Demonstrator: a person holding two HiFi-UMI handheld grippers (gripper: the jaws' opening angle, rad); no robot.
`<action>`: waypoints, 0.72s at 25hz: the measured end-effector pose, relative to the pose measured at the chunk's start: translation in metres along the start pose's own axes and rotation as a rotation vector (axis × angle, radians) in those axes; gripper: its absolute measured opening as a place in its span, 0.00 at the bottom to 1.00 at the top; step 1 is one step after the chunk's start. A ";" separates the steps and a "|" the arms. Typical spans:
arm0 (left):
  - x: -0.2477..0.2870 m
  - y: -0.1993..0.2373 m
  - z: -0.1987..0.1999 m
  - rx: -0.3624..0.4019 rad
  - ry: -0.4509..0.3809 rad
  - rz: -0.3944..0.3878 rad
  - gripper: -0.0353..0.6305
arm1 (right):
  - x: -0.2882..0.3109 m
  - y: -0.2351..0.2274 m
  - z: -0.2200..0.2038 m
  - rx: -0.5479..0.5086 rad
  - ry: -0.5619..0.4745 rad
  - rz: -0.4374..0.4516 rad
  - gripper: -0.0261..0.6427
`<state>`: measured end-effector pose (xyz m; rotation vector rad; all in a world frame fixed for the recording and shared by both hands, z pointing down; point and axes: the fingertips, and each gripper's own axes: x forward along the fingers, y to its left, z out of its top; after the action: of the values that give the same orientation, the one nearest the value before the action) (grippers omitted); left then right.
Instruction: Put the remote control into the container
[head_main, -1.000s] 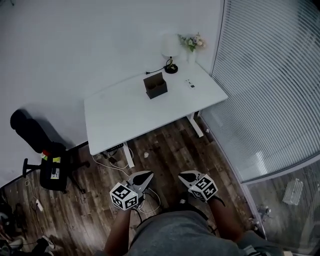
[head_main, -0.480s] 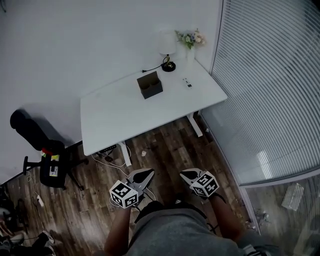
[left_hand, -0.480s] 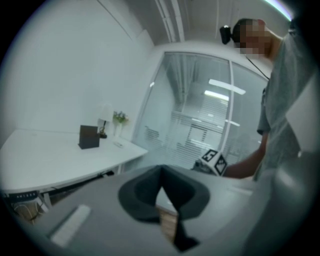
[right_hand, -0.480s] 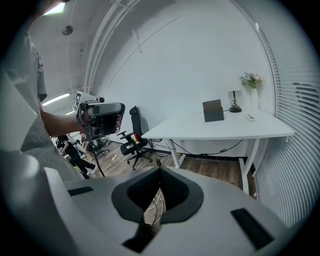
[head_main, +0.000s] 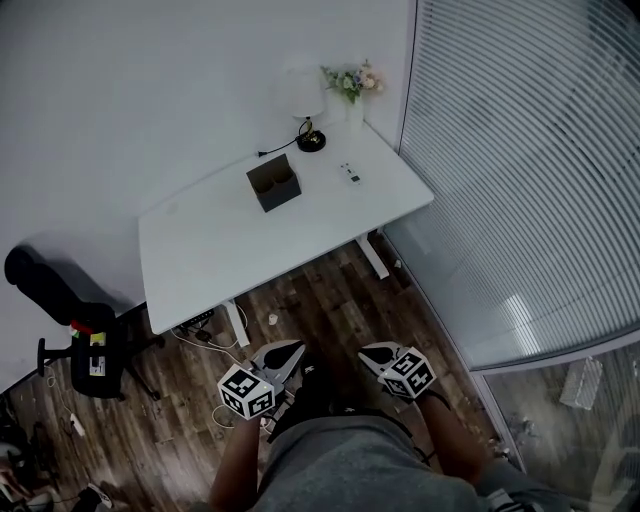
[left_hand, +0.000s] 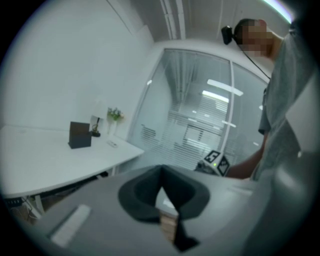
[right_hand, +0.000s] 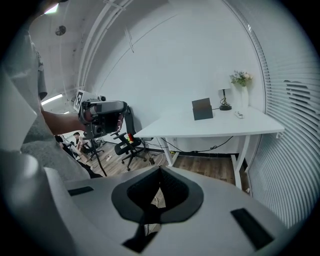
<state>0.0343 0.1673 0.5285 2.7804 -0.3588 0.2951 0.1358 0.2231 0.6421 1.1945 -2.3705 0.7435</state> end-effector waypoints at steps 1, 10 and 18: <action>0.005 0.004 0.002 0.001 -0.002 -0.007 0.05 | -0.001 -0.005 0.003 0.000 -0.004 -0.010 0.06; 0.051 0.050 0.025 0.015 0.002 -0.088 0.05 | 0.011 -0.055 0.028 0.038 -0.008 -0.090 0.06; 0.061 0.122 0.049 0.011 0.007 -0.096 0.05 | 0.059 -0.086 0.074 0.018 0.012 -0.103 0.06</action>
<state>0.0663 0.0253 0.5326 2.7959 -0.2215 0.2850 0.1661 0.0988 0.6404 1.3050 -2.2777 0.7379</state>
